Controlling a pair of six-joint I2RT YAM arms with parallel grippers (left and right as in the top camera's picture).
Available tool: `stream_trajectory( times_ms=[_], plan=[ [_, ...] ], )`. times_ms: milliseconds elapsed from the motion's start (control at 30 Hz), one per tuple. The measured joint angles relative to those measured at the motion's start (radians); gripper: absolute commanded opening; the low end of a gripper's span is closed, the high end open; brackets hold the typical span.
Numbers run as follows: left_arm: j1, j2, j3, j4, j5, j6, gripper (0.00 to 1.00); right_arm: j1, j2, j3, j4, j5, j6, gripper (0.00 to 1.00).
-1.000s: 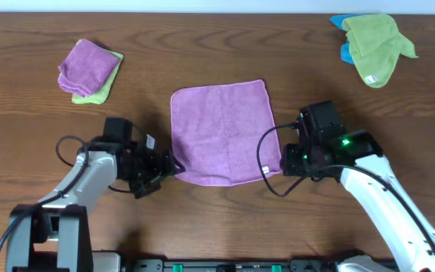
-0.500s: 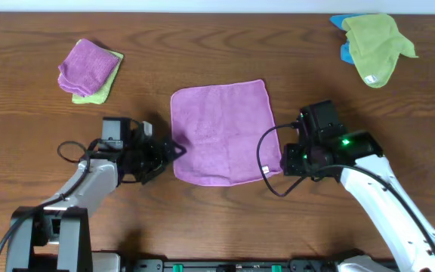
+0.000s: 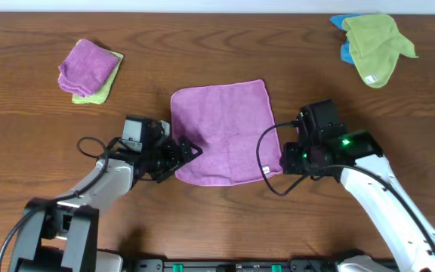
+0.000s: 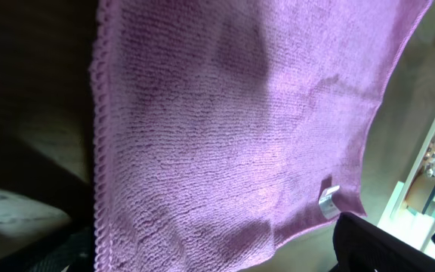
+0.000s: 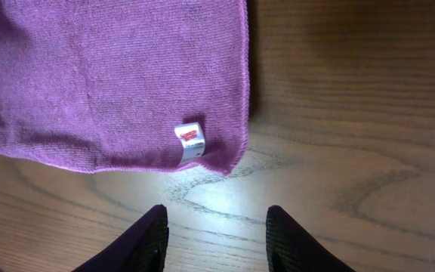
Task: Fold the cloth
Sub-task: 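Lay the cloth flat and open both grippers to release, then reposition both grippers at the cloth's near corners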
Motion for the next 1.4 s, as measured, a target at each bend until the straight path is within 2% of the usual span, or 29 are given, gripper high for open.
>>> stream_trajectory(
  times_ms=[167, 233, 333, 400, 433, 633, 833, 1000, 1300, 1400],
  plan=[
    [-0.047, 0.000, 0.000, 0.000, -0.018, -0.027, 0.96, 0.000, 0.000, 0.000, 0.000, 0.000, 0.000, 0.43],
    [-0.069, 0.000, 0.000, 0.000, -0.023, -0.039, 1.00, 0.000, 0.000, 0.000, 0.000, 0.001, 0.000, 0.43],
    [-0.092, 0.000, 0.000, 0.003, -0.030, -0.060, 0.82, 0.000, 0.000, 0.000, 0.000, 0.011, 0.000, 0.43],
    [-0.098, 0.002, -0.001, -0.001, -0.042, -0.068, 0.59, 0.000, 0.000, 0.000, 0.000, 0.019, 0.000, 0.43],
    [-0.098, 0.002, -0.001, 0.000, -0.045, -0.074, 0.41, 0.000, 0.000, 0.000, 0.000, 0.021, 0.000, 0.44],
    [-0.098, 0.002, -0.001, 0.000, -0.056, -0.080, 0.06, -0.003, 0.000, 0.000, 0.003, 0.027, 0.000, 0.44],
    [-0.097, 0.002, -0.001, 0.000, -0.064, -0.078, 0.06, -0.014, 0.000, -0.024, 0.058, 0.031, 0.000, 0.45],
    [-0.064, 0.002, -0.001, 0.000, -0.064, -0.078, 0.06, -0.030, 0.000, -0.134, 0.145, 0.019, 0.001, 0.47],
    [0.013, 0.002, -0.001, -0.011, -0.059, -0.055, 0.06, -0.032, 0.000, -0.265, 0.303, -0.003, 0.064, 0.63],
    [0.014, 0.002, -0.001, -0.012, -0.055, -0.048, 0.06, -0.032, 0.000, -0.293, 0.372, -0.011, 0.098, 0.63]
  ],
)
